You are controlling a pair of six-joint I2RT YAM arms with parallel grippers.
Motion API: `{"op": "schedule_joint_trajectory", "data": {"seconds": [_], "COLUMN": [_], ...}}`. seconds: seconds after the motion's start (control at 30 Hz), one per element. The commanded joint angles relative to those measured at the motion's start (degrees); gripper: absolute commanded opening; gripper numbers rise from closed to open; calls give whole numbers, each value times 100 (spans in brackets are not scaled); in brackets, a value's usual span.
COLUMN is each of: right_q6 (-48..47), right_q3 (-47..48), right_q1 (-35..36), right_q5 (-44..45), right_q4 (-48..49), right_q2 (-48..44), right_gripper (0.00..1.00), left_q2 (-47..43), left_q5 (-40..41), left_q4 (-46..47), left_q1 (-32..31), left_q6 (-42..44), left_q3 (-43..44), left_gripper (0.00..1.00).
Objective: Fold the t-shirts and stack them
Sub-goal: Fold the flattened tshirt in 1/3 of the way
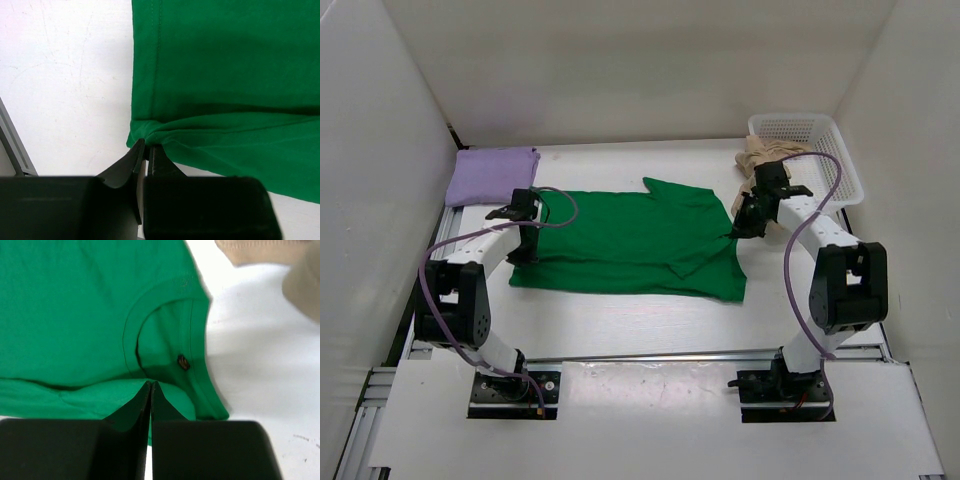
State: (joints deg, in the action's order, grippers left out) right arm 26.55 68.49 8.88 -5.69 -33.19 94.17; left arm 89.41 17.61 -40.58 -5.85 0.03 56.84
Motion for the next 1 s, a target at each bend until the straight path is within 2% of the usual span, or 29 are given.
{"op": "schedule_joint_trajectory", "data": {"seconds": [0.0,0.43,0.57,0.63,0.73,0.83,0.9,0.97], "right_q6": [-141,-194,-194,-246,-246,-299,-299,-413], "right_q3": [331,849,1044,1123,1342,1622,1772,1957], "right_q1": [-36,-36,-36,-36,-36,-36,-36,-36], "right_q5": [112,218,271,323,323,271,271,271], "right_q4": [-82,-240,-354,-424,-478,-635,-714,-855], "right_q2": [207,742,892,1041,1147,1252,1305,1306], "right_gripper": [0,0,0,0,1,10,28,44], "left_q2": [24,270,323,375,516,761,885,886], "left_q5": [129,182,304,471,884,1070,1122,1122], "left_q4": [68,120,120,173,330,401,401,401], "left_q1": [57,57,57,57,180,460,602,725], "left_q6": [-3,-3,-3,-3,-3,-3,-3,-3], "left_q3": [-41,126,231,284,616,951,1267,1321], "left_gripper": [14,23,31,39,43,46,47,54]}}
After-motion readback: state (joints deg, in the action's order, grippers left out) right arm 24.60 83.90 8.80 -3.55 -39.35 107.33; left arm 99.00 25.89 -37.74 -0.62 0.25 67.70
